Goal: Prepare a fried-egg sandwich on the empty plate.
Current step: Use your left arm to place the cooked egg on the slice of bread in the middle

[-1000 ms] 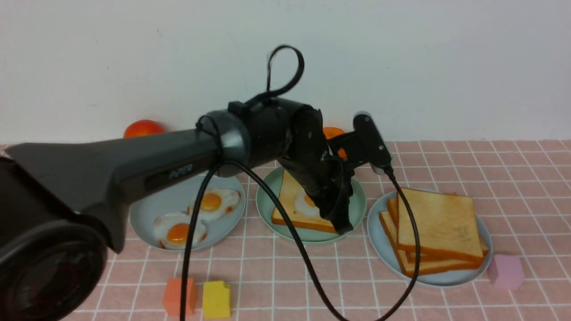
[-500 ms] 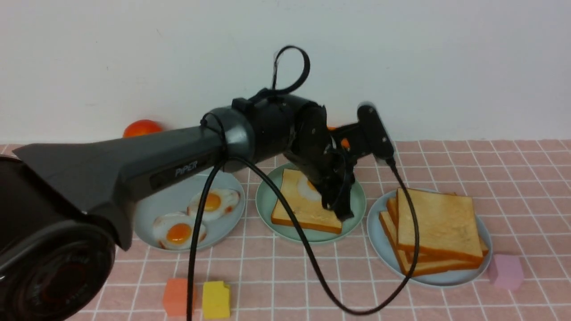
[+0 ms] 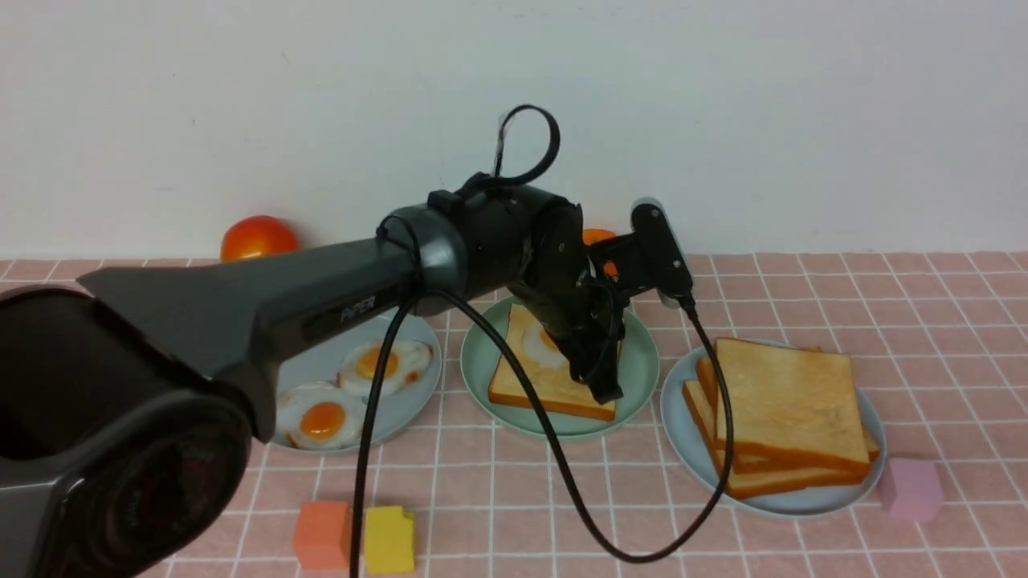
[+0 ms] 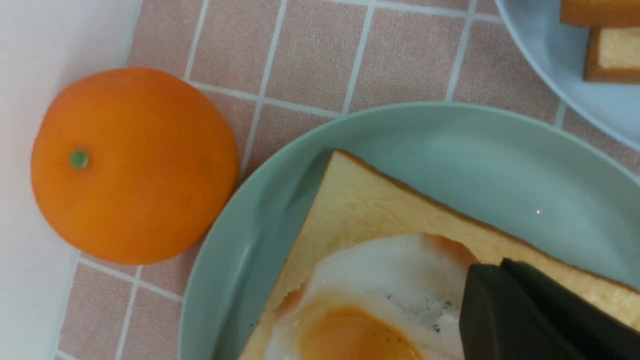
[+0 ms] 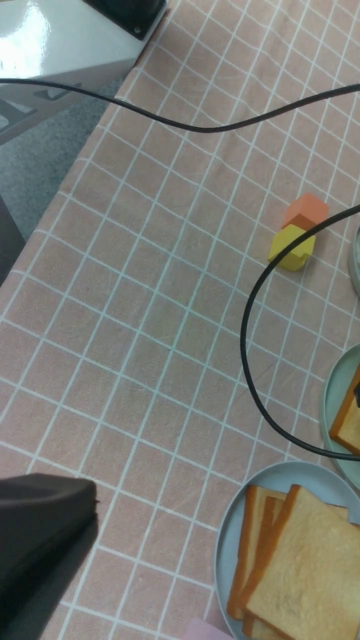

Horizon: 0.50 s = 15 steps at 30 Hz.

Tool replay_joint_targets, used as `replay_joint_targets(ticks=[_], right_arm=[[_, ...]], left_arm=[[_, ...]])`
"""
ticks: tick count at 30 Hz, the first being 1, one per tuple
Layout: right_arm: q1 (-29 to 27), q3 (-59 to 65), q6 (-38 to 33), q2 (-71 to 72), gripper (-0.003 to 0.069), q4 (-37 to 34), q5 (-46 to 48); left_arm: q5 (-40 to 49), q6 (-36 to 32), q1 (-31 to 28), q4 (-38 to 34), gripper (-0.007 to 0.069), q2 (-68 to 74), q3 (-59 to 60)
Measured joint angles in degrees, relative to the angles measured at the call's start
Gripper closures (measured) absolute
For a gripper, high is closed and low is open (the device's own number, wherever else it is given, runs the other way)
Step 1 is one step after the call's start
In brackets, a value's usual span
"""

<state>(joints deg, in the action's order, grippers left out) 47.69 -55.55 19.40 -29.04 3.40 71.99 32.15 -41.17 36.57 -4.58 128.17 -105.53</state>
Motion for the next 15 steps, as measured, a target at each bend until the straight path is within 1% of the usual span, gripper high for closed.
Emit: replay_joint_targets(ticks=[11, 14, 15], right_arm=[[0.0, 0.0, 0.0, 0.0, 0.0606, -0.3, 0.0], [0.0, 0.0, 0.0, 0.0, 0.0606, -0.3, 0.0], [0.0, 0.0, 0.0, 0.0, 0.0606, -0.4, 0.0]], left_arm=[[-0.1, 0.0, 0.1, 0.3, 0.061, 0.1, 0.0], [-0.1, 0.0, 0.1, 0.3, 0.0579, 0.1, 0.0], [-0.1, 0.0, 0.1, 0.3, 0.0557, 0.1, 0.0]])
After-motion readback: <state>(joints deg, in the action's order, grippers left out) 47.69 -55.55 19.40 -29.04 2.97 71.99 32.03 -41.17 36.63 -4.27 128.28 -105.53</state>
